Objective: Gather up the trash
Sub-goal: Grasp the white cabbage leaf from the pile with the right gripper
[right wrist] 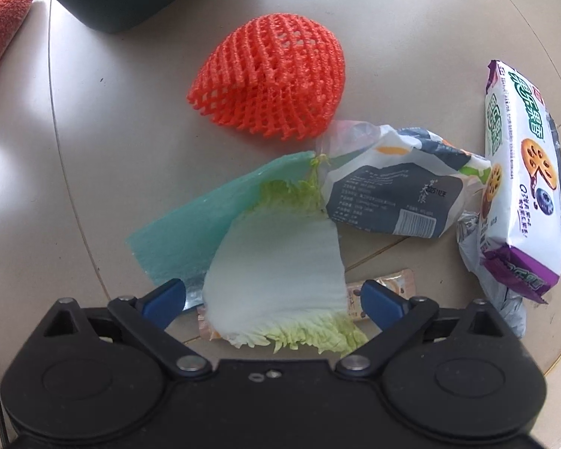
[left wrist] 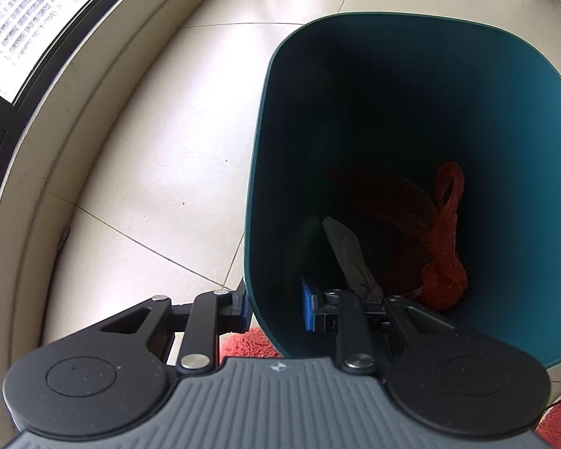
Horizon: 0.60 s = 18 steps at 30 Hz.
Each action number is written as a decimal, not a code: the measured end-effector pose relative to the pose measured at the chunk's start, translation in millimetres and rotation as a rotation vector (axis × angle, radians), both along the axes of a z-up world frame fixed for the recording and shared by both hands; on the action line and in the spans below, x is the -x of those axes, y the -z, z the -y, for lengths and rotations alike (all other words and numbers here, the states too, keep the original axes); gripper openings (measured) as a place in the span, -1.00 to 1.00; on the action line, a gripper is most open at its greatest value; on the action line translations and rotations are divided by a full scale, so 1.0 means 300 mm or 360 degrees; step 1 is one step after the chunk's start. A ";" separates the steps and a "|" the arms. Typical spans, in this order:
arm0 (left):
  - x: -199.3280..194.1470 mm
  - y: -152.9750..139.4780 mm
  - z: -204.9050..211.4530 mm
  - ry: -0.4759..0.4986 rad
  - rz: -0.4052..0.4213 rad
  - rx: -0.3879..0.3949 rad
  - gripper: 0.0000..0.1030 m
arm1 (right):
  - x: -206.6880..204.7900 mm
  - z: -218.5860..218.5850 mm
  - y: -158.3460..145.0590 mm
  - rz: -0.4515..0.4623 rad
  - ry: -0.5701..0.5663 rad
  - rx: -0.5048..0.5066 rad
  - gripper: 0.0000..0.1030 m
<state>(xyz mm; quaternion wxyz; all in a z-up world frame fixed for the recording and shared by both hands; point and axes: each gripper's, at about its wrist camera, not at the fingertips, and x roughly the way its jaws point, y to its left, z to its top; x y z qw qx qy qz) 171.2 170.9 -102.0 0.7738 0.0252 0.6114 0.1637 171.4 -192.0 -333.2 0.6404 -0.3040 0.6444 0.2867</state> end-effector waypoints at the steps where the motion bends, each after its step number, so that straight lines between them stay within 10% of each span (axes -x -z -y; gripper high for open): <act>1: -0.002 0.000 0.001 -0.0001 -0.0001 0.0000 -0.53 | -0.003 -0.011 0.013 0.0005 0.0006 0.0010 0.95; 18: -0.014 0.019 -0.004 0.0011 -0.0023 0.0013 -0.53 | 0.007 -0.014 0.040 0.0026 0.0058 0.0120 0.53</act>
